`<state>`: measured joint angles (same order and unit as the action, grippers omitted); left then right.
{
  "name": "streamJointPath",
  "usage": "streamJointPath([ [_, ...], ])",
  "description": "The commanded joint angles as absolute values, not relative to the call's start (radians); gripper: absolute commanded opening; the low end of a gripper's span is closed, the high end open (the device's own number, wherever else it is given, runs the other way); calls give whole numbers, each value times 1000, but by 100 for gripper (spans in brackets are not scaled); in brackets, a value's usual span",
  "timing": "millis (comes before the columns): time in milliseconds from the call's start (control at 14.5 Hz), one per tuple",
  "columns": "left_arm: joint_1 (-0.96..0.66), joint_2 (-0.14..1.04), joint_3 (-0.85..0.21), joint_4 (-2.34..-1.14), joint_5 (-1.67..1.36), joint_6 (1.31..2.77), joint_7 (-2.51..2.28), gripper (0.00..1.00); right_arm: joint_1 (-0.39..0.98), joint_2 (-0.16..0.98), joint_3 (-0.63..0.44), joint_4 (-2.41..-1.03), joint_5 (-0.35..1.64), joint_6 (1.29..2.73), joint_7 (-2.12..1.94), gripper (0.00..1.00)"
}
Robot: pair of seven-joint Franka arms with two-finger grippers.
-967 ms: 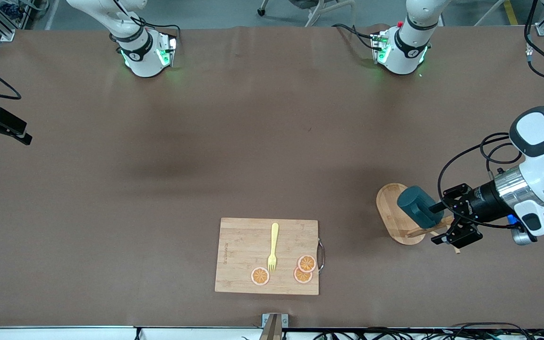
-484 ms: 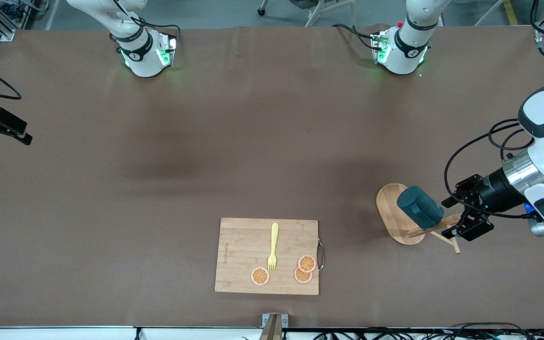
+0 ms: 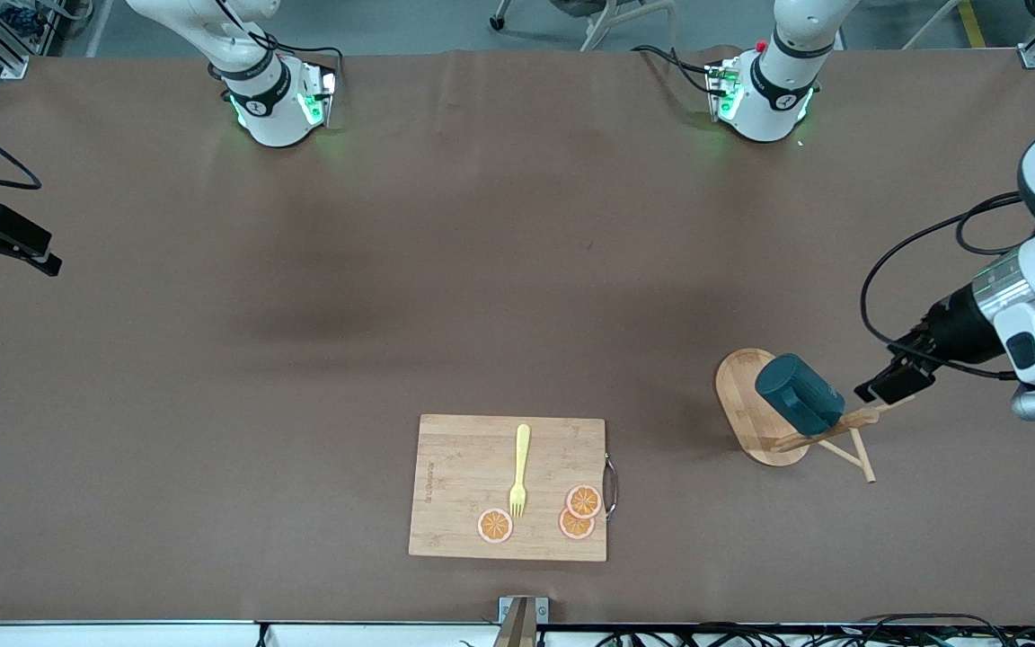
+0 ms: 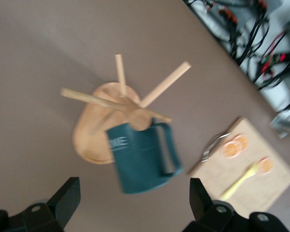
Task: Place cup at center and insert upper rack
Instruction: 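Open the left gripper and pull it back from the mug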
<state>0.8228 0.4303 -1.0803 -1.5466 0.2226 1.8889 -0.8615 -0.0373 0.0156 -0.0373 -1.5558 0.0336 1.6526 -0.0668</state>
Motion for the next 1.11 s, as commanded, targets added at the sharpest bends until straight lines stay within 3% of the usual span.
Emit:
streamJointPath([
  [0,830,342,-1049,-1555,219,1792,-662,100,-35,17,-38,-1552,17,1654,-60,100],
  [415,767,244,-921,-1516,157,1668,-430,100,-35,17,-38,-1552,17,1655,-60,100],
  [622,632,175,-725,-1499,72,1638,-347,100,-38,17,-38,-1552,17,1655,-58,100],
  [829,407,85,-417,-1511,-44,1635,-246,100,-40,17,-40,-1552,17,1655,-58,100],
  [1036,277,51,-272,-1511,-77,1617,-221,100,-40,17,-38,-1552,17,1655,-58,100],
])
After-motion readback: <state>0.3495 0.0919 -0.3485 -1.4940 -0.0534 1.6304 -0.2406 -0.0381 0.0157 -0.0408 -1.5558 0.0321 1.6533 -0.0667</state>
